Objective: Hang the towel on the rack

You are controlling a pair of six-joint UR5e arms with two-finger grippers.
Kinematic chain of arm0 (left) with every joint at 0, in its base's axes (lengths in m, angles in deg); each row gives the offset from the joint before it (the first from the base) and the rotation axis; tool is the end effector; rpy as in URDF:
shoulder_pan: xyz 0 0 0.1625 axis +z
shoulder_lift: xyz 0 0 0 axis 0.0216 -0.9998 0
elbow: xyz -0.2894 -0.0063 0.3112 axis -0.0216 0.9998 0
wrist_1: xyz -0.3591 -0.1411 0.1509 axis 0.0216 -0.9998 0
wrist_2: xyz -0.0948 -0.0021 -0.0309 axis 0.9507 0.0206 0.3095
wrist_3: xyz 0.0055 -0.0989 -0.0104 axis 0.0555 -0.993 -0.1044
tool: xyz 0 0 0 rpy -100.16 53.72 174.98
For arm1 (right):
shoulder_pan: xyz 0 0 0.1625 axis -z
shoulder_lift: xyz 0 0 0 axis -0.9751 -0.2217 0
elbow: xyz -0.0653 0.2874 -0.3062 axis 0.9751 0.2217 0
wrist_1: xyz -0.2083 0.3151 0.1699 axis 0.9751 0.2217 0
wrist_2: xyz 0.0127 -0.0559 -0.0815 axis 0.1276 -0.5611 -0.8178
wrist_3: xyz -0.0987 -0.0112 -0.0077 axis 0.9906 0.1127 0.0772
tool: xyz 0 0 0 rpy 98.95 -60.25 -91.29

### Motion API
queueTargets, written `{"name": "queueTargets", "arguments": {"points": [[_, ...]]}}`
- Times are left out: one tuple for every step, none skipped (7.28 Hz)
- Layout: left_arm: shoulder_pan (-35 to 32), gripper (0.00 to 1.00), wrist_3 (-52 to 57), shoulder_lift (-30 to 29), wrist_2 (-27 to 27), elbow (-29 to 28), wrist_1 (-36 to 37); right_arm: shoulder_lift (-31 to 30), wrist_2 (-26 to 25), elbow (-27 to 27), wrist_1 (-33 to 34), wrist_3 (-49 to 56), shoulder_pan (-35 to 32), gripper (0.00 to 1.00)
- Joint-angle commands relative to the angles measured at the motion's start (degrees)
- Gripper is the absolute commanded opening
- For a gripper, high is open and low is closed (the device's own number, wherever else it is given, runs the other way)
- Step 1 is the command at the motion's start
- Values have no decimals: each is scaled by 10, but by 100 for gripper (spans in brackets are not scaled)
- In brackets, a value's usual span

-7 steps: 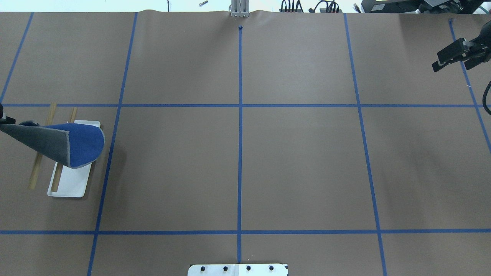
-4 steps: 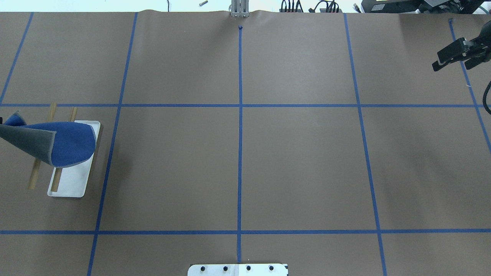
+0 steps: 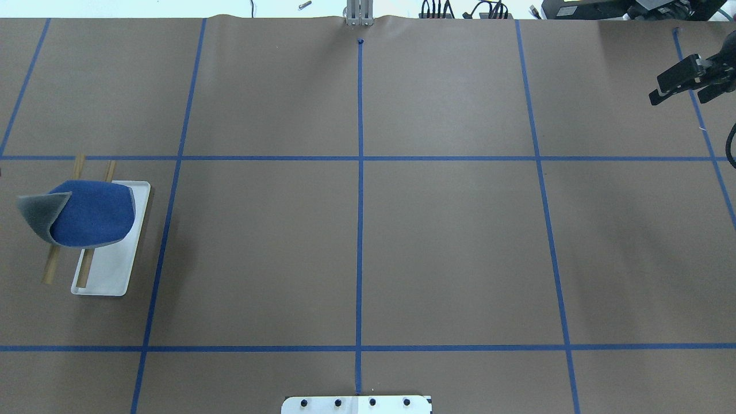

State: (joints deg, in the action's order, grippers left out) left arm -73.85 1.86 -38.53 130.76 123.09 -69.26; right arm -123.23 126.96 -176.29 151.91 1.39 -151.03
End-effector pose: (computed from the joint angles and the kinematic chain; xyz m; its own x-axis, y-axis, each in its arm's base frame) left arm 0.0855 -0.4754 0.5601 0.5244 -0.2751 -0.8058 0.2653 0.9520 -0.1524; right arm -0.0962 -0.5588 0.4159 0.6463 -0.0990 0.7566 -0.0177 0.9893 0.1445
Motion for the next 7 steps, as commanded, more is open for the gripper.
{"name": "queueTargets", "arguments": {"points": [[0, 99, 3, -11, -16, -2, 0, -19, 16, -5, -8, 4, -12, 100], [-2, 99, 6, -21, -30, -3, 2, -28, 15, -4, -8, 6, -14, 100], [-13, 99, 14, -27, -35, -3, 3, -33, 11, -4, -9, 3, -15, 100], [-34, 99, 72, -29, -46, -1, 2, -44, -12, 0, -9, 4, -16, 100], [-68, 99, 196, -27, -49, -12, 7, -52, -46, 19, -9, 11, -30, 100], [-105, 99, 324, -28, -49, -47, 17, -52, -47, 53, -9, 42, -59, 100], [-120, 99, 366, -30, -49, -73, 31, -71, -46, 66, -8, 94, -88, 100]]}}
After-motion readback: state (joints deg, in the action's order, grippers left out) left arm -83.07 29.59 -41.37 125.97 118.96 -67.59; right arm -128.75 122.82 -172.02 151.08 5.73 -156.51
